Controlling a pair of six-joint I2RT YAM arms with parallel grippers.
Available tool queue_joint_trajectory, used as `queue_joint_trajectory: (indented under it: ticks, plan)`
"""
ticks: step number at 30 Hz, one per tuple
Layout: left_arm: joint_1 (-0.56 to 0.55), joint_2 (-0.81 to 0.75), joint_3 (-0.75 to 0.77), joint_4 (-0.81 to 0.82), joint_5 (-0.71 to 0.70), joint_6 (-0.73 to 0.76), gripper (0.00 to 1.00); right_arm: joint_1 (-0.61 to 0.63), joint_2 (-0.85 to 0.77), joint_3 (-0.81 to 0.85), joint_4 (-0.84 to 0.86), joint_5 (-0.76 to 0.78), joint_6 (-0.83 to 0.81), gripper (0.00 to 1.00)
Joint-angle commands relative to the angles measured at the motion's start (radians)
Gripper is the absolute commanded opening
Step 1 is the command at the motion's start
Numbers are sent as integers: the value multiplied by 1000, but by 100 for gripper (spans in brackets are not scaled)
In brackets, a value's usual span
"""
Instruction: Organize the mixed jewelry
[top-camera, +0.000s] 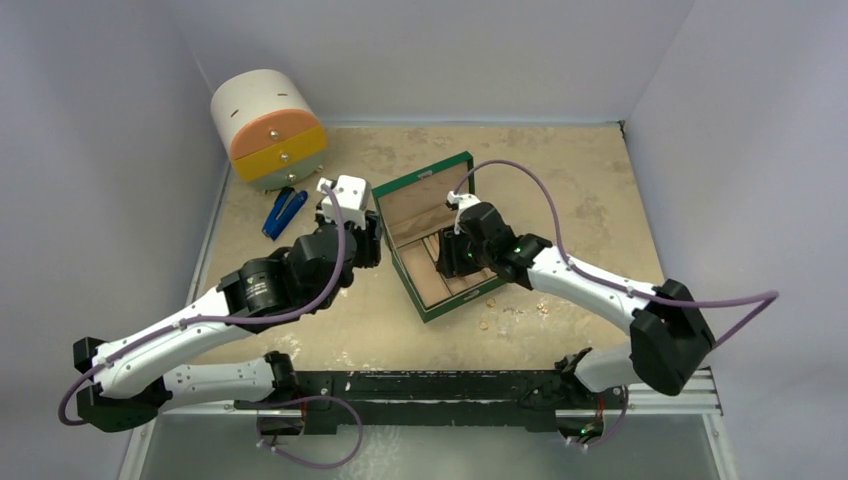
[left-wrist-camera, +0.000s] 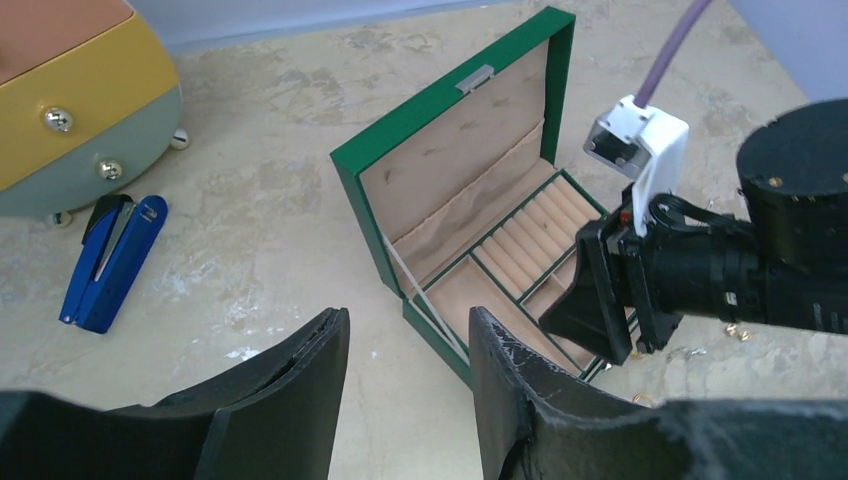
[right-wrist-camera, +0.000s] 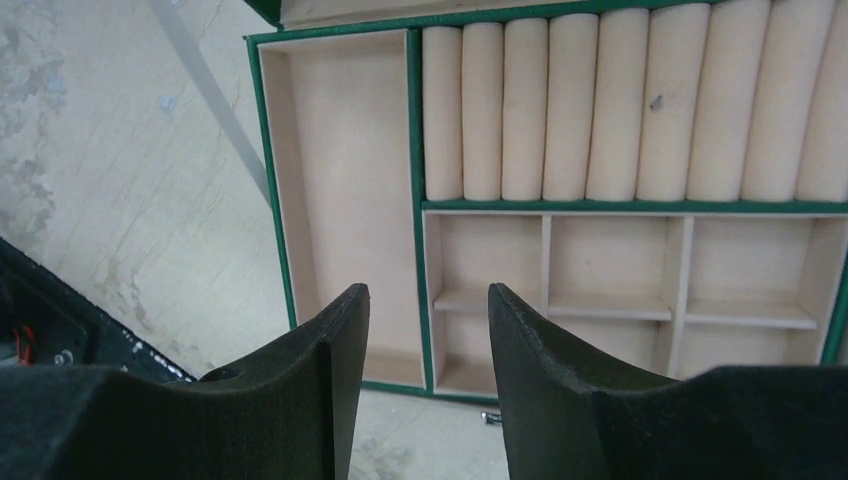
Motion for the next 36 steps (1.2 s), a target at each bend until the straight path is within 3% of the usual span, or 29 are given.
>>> queue_joint_trajectory:
  ticks: [1, 13, 22, 36]
  plan:
    - [-1, -57, -72, 88, 33, 65, 47, 20, 62, 69, 47, 85, 30, 50]
    - [-1, -171, -219, 150, 3, 52, 48, 95, 225, 186, 4, 172, 48, 48]
    - [-1, -194, -231, 148, -10, 51, 49, 138, 337, 241, -101, 282, 91, 43]
    - [-1, -194, -234, 131, -27, 49, 49, 173, 412, 258, -117, 304, 118, 37]
